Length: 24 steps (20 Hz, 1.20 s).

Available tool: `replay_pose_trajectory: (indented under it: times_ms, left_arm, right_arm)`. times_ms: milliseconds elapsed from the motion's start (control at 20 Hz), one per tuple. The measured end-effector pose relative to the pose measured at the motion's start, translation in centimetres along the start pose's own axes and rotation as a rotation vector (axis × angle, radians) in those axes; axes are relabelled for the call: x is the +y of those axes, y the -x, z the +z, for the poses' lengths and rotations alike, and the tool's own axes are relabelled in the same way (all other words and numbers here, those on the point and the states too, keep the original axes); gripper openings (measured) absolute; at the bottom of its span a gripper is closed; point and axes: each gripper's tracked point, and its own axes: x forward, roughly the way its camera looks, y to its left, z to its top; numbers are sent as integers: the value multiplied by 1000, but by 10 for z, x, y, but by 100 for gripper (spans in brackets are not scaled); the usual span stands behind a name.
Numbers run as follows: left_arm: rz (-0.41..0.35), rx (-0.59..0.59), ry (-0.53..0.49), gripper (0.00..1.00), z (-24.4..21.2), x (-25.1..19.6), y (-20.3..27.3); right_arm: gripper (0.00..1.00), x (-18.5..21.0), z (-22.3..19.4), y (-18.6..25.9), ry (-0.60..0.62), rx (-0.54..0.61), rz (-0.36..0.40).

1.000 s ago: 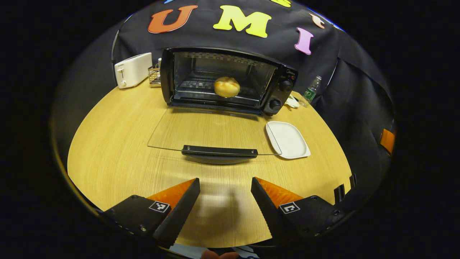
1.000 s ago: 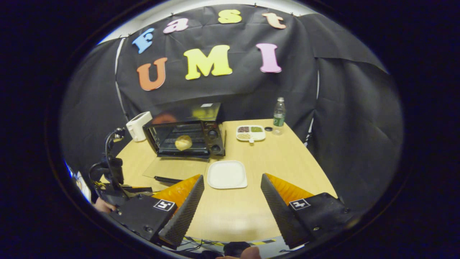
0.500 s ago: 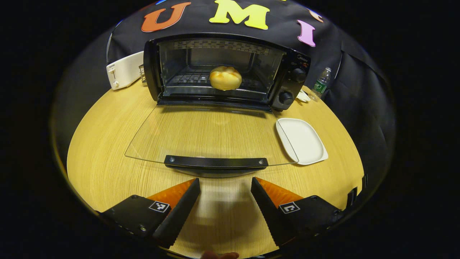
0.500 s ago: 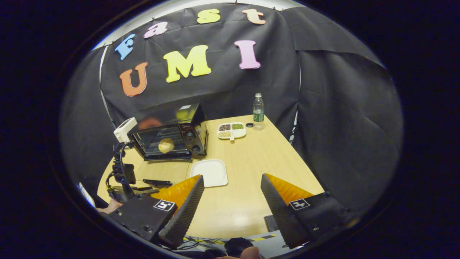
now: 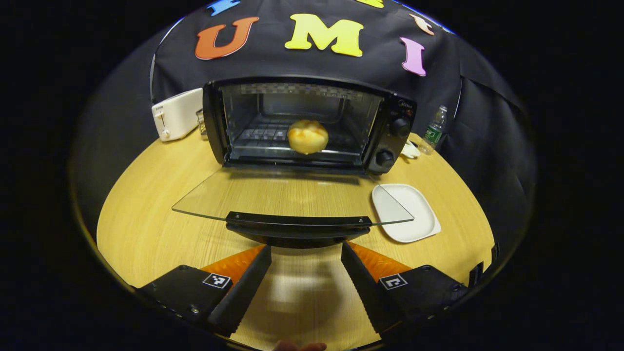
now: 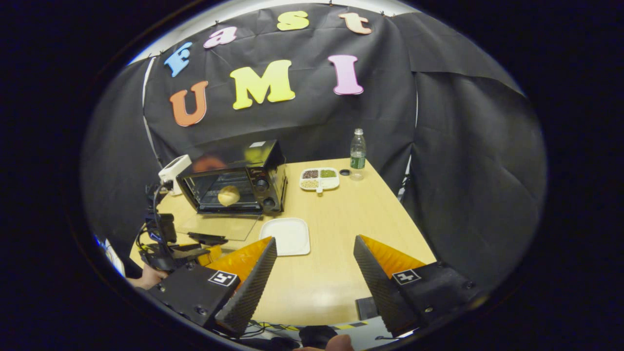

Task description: Open the electric oven with the left hand, put the food in, and close the electric oven.

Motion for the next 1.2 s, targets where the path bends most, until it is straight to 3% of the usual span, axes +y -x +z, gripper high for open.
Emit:
replay_pose_trajectory:
  times_ms: [50, 200, 850, 1200]
  left_arm:
    - [1, -22, -10, 100, 12, 0, 2]
    - [-3, -75, -30, 95, 43, -3, 1]
    - [-9, -245, -44, 94, 149, -10, -21]
    - [-22, -403, -27, 94, 204, -23, 41]
  right_arm:
    - [97, 1, 1, 0, 2, -3, 3]
    - [97, 1, 5, 1, 6, -12, 7]
    - [97, -33, 38, 0, 54, -55, -25]
    - [97, -14, 73, -8, 73, -123, 59]
